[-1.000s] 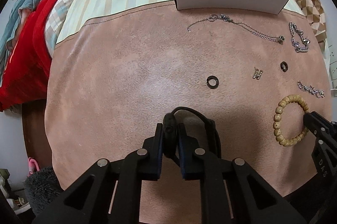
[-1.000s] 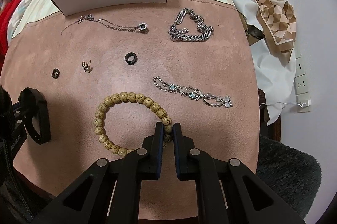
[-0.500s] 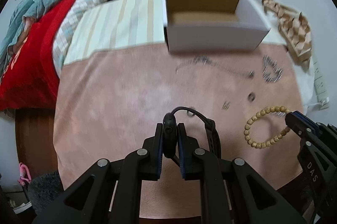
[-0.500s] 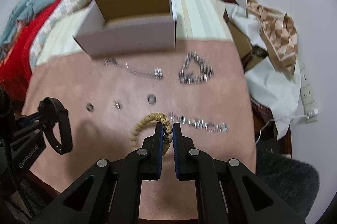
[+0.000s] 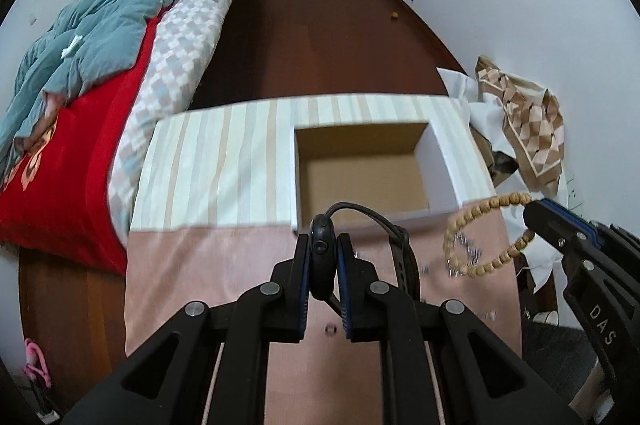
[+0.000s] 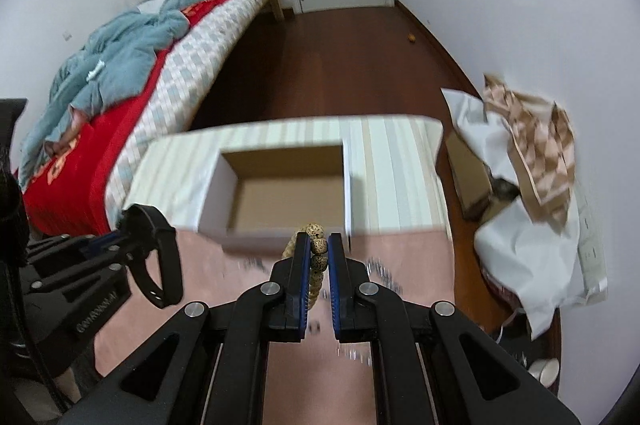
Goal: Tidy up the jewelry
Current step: 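Carry both items into the white box and open both tools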
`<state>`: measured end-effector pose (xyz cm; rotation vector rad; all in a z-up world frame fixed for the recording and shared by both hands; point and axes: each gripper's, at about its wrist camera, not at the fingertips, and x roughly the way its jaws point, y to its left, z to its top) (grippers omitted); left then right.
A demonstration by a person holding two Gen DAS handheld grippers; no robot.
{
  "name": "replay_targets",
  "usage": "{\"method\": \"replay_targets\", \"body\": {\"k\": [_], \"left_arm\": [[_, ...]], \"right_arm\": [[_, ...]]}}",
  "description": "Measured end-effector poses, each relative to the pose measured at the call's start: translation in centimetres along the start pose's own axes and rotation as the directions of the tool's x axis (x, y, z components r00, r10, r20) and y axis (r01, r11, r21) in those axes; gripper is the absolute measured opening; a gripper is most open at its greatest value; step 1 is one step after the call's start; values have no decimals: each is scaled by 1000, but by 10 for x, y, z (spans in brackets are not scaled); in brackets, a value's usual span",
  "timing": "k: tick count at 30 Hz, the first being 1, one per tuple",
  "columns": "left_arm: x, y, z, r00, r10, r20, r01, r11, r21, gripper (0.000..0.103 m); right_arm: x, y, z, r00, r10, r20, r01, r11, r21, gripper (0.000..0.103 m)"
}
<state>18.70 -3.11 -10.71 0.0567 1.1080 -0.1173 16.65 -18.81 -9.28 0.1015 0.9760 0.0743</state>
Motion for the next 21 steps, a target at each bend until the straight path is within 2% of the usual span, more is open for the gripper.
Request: {"method": "replay_targets", "body": {"k": [5,9,14,16,21], "left_arm": [[25,7,37,999,-27,-16,27,999,-23,10],[56,15,61,997,-56,-54,53,997,-53,10],[88,21,78,988,-104,-111,95,992,-84,10],[100,22,82,982,-130,-137,119,989,-91,10],[115,22,89,975,-138,-177,119,987,-112,14]], "right_arm": [[27,0,44,1000,31,-1,-31,999,-19,9],[62,-2,71,997,56,-45,-57,998,-13,9],[106,-7,83,985,115,-127,-114,993,17,9],[124,-7,85,974,150,-167,-148,989,23,9],[155,-8,83,946,200,-255,-192,980,55,10]]}}
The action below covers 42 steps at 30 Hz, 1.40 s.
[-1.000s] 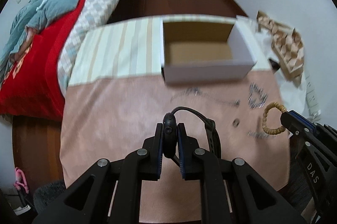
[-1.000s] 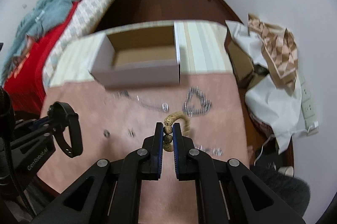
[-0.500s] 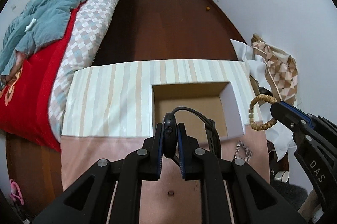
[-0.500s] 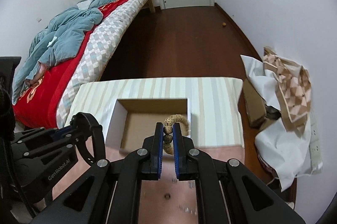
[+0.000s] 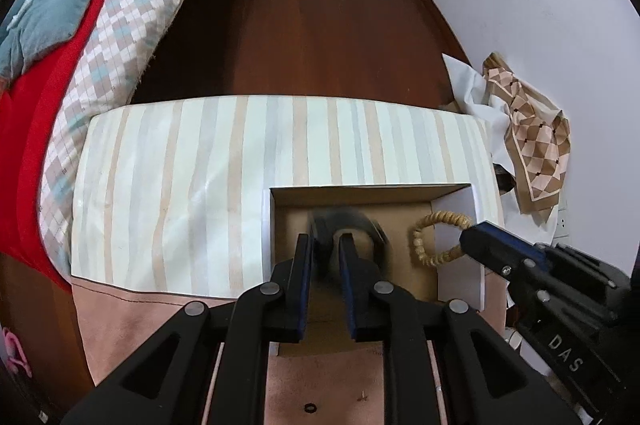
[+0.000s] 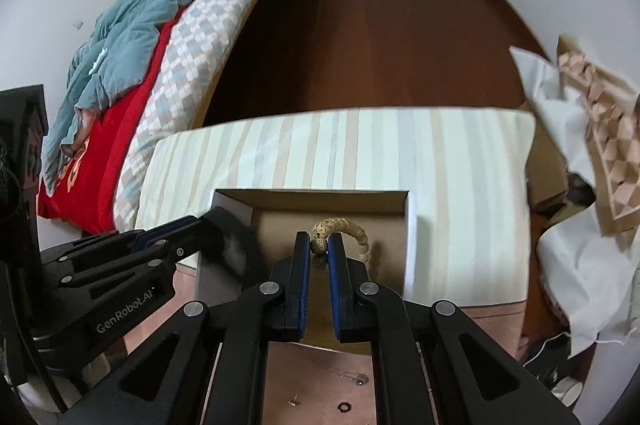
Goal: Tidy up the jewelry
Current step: 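Carry both items into the white box and open both tools, then move both tools back over the remaining jewelry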
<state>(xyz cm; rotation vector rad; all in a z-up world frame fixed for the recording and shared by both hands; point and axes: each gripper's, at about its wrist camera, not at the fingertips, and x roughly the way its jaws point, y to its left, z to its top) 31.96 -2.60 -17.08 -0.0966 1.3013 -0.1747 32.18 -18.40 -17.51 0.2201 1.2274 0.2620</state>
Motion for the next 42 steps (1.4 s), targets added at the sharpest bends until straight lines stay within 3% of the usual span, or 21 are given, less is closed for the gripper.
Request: {"method": "replay_targets", "body": {"k": [3,5,7,11,13,14,16,18,20,32,42], "left_arm": [[0,2,3,1000,0,5,0,1000,-9,15],[-4,2,3,1000,8,20,-8,1000,-8,26],[-11,4,3,999,25,42,-24,1000,-11,61],[-26,10,-2,992,83,98,-81,997,-18,87],[-33,12,-9,980,144,135,-143,990,-14,102],[-35,13,-12,975,167,144,-167,986,-13,103],[-38,16,-19,967,202,155,-201,979,-18,103],[-39,18,-26,963,217,161,-217,976,-16,103],[-39,18,-35,959,231,166,-232,973,-17,103],[-75,15,-76,934,268,237,-267,963,-35,103],[-129,3,-113,907,259,332,-260,965,-43,103]], "right_arm": [[5,-4,-1,1000,-19,-16,19,1000,13,17],[2,-5,-2,999,-36,-12,36,999,9,32],[-4,-6,-5,997,-83,-1,83,997,-1,41],[-16,-4,-14,984,-176,20,176,984,-35,75],[-19,-2,-21,969,-246,34,248,968,-47,86],[-20,-2,-23,963,-266,42,268,962,-50,93],[-20,-1,-31,944,-325,52,328,943,-57,95],[-19,1,-37,937,-345,52,348,936,-58,96],[-16,3,-42,933,-357,51,359,932,-56,103],[-44,20,-79,918,-381,114,386,922,-20,103],[-112,41,-113,891,-390,231,400,917,7,103]]}}
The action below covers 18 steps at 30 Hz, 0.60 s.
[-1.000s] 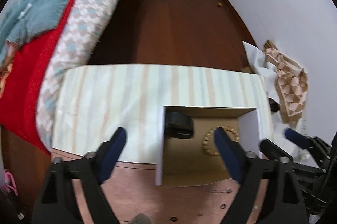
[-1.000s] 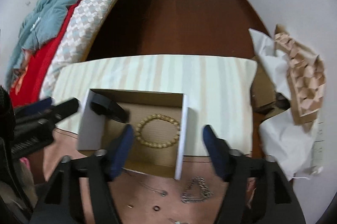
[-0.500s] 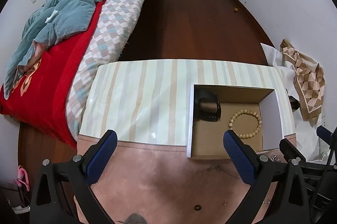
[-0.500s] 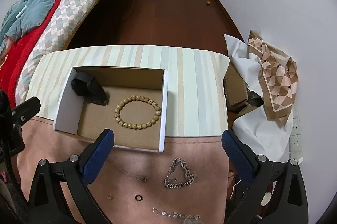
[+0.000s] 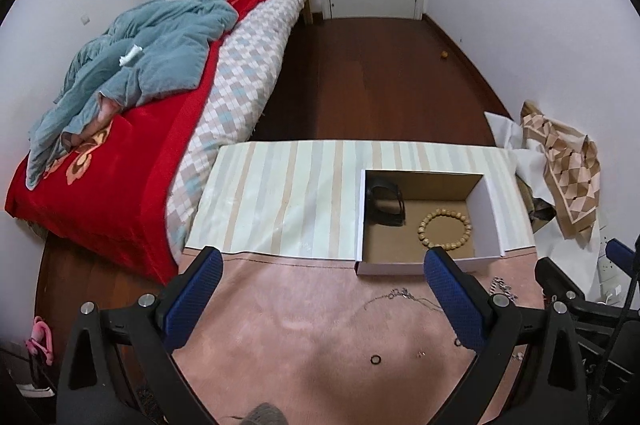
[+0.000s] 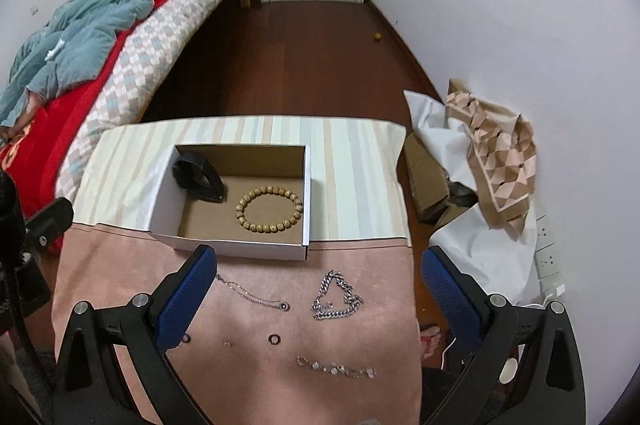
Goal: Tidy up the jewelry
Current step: 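Move both tools back over the remaining jewelry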
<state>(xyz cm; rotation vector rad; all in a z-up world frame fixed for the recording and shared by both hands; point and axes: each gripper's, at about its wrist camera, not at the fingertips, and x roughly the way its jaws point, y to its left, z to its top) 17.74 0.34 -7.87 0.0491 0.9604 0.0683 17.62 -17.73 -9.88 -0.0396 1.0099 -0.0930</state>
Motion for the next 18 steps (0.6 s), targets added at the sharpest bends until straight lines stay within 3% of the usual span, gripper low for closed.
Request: {"method": "replay_targets", "body": {"k": [11,18], "left_arm": [[-60,5,-21,997,-16,77,16,1000,-3,103],[-74,10,-31,994,38,101,-36,999,-20,103]], "right_arm": [[-76,-4,-16,995,7,103,-7,1000,8,103],[-94,-12,-31,989,89,118,-95,994,50,103]]}}
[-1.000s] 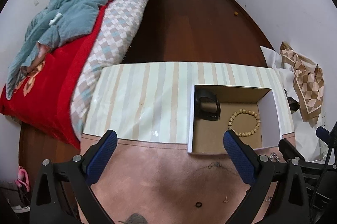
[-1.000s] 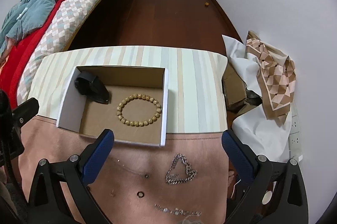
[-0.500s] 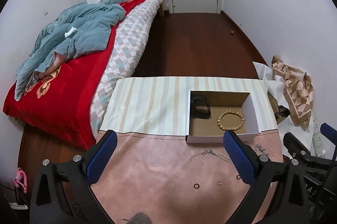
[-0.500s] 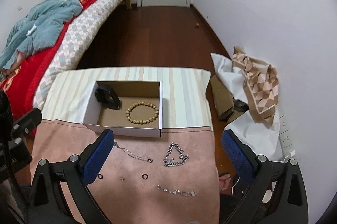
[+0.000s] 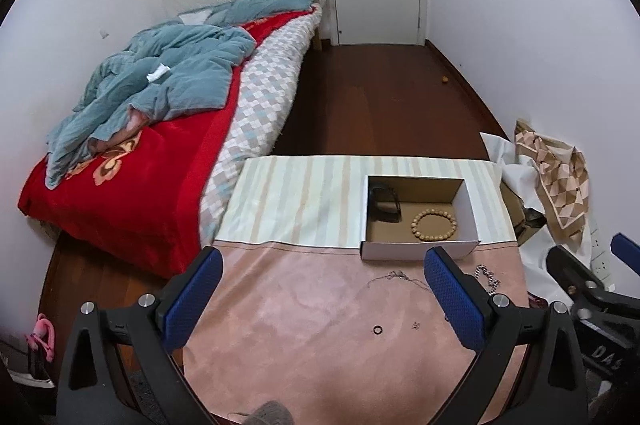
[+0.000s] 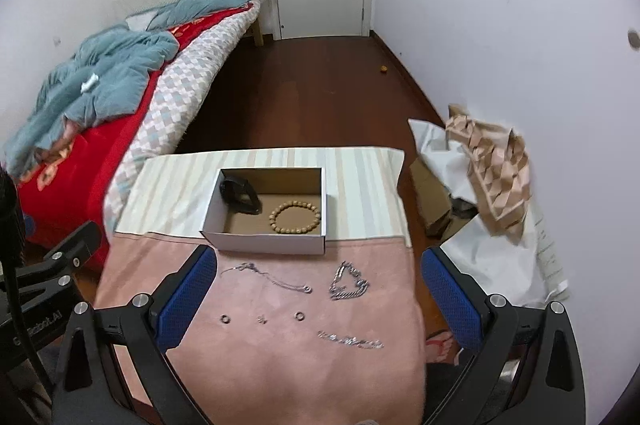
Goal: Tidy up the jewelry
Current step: 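Move both tools back over the remaining jewelry, then grasp the thin necklace with the left tool while the right tool grasps the charm bracelet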
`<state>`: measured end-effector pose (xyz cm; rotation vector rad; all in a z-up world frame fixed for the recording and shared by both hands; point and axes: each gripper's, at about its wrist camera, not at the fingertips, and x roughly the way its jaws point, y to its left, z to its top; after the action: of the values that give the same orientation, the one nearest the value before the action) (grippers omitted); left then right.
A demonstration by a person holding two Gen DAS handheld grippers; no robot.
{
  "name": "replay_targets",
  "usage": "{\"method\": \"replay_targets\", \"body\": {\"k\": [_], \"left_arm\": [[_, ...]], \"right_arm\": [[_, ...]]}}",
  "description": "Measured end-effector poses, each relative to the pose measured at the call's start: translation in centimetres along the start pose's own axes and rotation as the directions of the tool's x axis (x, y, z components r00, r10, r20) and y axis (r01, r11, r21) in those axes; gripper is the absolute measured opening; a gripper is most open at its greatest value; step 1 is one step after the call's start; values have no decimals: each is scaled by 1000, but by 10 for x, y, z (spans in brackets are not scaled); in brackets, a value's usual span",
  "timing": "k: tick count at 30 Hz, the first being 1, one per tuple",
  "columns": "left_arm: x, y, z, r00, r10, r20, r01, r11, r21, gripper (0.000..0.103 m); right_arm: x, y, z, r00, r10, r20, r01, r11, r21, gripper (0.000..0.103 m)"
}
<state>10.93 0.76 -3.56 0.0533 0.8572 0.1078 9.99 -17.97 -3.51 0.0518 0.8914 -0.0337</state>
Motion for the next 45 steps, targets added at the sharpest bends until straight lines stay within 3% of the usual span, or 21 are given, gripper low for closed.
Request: {"method": "replay_targets", "body": {"k": [4,8,12,16,18,22,26,29,30,31,32,33,38,45], "left_arm": [[11,3,-13,1000,22,-4,-22,1000,-17,103],[41,2,-36,996,67,-54,-68,997,-26,103],[79,-3,-71,985,99,-145,-102,995,-18,103],[109,-8,-107,965,117,-235,-122,993,-8,103],[121,-10,-123,954,124,-272,-128,992,3,103],[137,-9,-143,941,137,-309,-139,990,15,103],[146,-7,-147,936,143,-321,-144,989,22,103],[150,-6,-148,935,143,-324,-141,990,27,103],[151,-7,-148,935,142,-324,-140,990,30,103],[152,-8,-147,935,142,-326,-139,990,33,103],[153,-9,-146,935,140,-327,-136,990,36,103],[154,-9,-145,935,136,-328,-131,991,37,103],[155,-17,-140,940,113,-322,-104,994,45,103],[155,-26,-128,946,49,-319,-44,999,23,102]], "right_arm": [[12,-24,-16,998,47,-36,-44,996,73,103],[43,-51,-45,993,1,-118,13,993,114,103],[90,-78,-89,972,-22,-235,58,987,150,102],[132,-98,-128,949,-9,-316,74,978,196,77],[146,-99,-141,945,-5,-328,71,980,187,76],[165,-79,-153,957,11,-291,11,997,72,76],[180,-58,-157,953,-65,-297,42,996,-84,76],[181,-60,-159,958,-36,-284,20,998,-58,74],[180,-59,-159,961,-33,-275,15,998,-68,70],[179,-57,-159,964,-28,-265,8,997,-76,55],[177,-54,-158,966,-24,-256,1,996,-87,26],[176,-49,-158,967,-22,-255,-4,995,-101,11],[172,-50,-153,963,41,-266,-49,999,-22,7],[152,-73,-128,968,153,-199,-124,981,152,7]]}}
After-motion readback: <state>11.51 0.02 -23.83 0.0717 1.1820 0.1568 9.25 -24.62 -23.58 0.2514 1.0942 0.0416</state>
